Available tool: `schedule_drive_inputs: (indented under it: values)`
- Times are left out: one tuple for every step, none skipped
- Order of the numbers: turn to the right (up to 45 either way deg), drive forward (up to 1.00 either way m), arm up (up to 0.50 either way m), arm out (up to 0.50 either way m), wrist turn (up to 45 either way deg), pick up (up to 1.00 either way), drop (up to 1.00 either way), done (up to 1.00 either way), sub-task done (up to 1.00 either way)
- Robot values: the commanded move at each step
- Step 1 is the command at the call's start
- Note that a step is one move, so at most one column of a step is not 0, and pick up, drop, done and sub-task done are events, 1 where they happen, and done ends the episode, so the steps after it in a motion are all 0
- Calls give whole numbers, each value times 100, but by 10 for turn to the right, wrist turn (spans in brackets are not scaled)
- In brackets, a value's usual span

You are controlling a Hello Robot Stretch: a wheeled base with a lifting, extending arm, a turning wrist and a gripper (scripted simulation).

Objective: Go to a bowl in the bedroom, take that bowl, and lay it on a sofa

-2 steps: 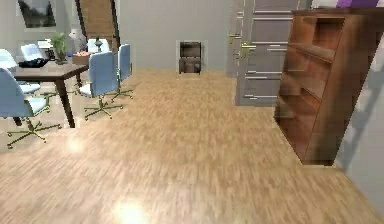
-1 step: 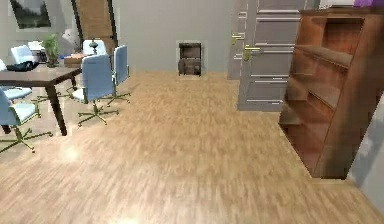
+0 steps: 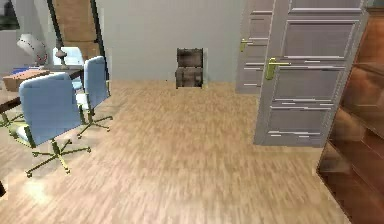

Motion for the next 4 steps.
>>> schedule_drive_inputs:
  values:
    - [30, 0, 0, 0, 0, 0, 0, 0, 0]
    - [0, 100, 0, 0, 0, 0, 0, 0, 0]
    - [0, 80, 0, 0, 0, 0, 0, 0, 0]
    - [30, 0, 0, 0, 0, 0, 0, 0, 0]
